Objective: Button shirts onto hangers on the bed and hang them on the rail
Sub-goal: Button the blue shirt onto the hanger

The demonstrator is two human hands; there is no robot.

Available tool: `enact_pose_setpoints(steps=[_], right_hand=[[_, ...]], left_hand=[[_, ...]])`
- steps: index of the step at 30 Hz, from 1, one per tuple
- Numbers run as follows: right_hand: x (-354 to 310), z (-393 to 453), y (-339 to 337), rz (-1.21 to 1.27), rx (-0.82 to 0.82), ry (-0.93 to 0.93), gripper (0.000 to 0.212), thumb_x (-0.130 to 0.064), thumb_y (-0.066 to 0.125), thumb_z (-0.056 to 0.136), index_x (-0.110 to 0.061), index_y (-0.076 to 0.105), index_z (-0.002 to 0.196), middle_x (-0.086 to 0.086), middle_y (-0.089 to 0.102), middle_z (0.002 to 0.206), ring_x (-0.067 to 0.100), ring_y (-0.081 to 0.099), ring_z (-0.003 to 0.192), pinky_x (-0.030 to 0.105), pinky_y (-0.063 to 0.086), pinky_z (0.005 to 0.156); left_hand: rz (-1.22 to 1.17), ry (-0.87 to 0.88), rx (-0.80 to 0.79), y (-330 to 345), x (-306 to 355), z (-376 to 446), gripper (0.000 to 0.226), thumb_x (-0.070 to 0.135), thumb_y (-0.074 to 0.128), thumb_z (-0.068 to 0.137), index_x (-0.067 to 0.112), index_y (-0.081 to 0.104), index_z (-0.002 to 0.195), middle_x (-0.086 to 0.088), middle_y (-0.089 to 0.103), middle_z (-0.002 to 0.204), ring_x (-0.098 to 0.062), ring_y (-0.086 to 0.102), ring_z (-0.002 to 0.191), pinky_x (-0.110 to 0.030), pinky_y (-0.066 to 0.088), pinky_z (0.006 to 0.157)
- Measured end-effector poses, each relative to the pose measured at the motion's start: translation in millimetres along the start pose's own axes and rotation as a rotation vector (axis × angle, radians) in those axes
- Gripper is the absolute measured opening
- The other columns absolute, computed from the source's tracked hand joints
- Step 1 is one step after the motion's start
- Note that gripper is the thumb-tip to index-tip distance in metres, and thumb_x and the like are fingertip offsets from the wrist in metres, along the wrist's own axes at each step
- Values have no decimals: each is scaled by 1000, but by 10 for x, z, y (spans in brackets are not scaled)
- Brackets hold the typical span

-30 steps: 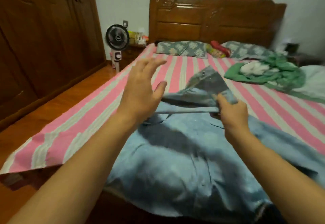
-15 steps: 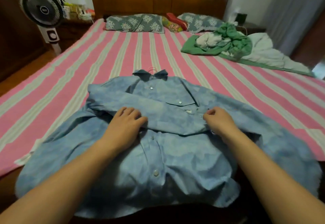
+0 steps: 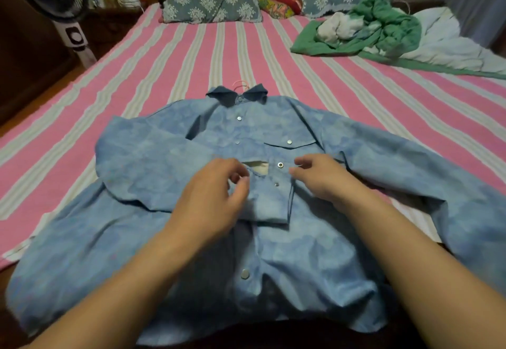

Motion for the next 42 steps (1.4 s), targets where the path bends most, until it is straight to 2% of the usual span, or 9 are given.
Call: enact_pose_setpoints(steps=[4,8,12,17,21,24,31,37,42], right_hand=[[-123,54,195,246,30,-10,11,-11,73,87,-12,65,80,6,62,76,18,57,71,37,48,72],[-259,-28,282,678,-82,-23,6,-1,67,91,-7,67,92,5,71,84,17,68,77,35,57,74],[-156,-100,277,679,19,-38,21,6,63,89,-12,74,92,4,75,82,16,69,74,32,56,70],[-3,-129,317,662,82,-3,18,4,66,86,-12,74,91,16,76,89,25,69,79,44,58,80],[31,-174,312,545,158,-40,16,1,67,85,-14,72,89,8,74,80,15,65,70,33,53,69],[-12,-213,301,441,221,-97,17,1,65,84,-15,69,84,6,73,78,10,60,65,23,48,62],[-328,-414,221,152,218,-451,22,-3,70,81,-24,76,85,-9,67,81,6,61,75,19,46,70],[-296,-442,303,184,12,-415,11,-14,75,88,-24,79,85,-2,67,83,8,61,73,18,45,69],[-247,-490,418,230,-52,-377,17,-15,76,88,-29,76,79,-1,71,82,15,67,79,29,52,76]], left_hand=[[65,-83,-95,473,274,-7,49,68,53,83,24,52,104,4,55,104,-22,52,102,-41,46,87],[201,-199,-93,488,224,-27,58,55,63,79,20,38,118,-3,45,118,-31,47,115,-46,45,93],[107,-212,-195,421,29,-78,61,34,66,79,26,31,129,-4,44,127,-32,46,124,-46,43,101],[208,-76,-302,386,31,-194,86,72,61,81,41,18,148,3,42,139,-23,45,131,-45,43,105],[404,-17,-349,382,92,-276,61,67,57,82,36,35,129,5,48,120,-24,50,116,-44,47,89],[372,9,-190,258,129,-255,21,41,53,85,30,40,97,6,49,97,-26,55,101,-39,41,72],[247,148,164,28,265,-254,17,25,64,82,19,48,80,0,54,81,-28,54,70,-36,37,55],[342,112,-109,131,158,-360,36,58,60,88,33,39,103,10,54,105,-20,61,90,-36,39,60],[508,187,-30,188,194,-440,34,60,53,87,31,67,96,7,59,76,-20,63,59,-29,31,46]])
Point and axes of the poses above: each hand's wrist, its own z-axis towards the middle knuckle, its own y-axis out of the palm, x = y × z, the point moved 6 cm from there along z, towards the middle knuckle
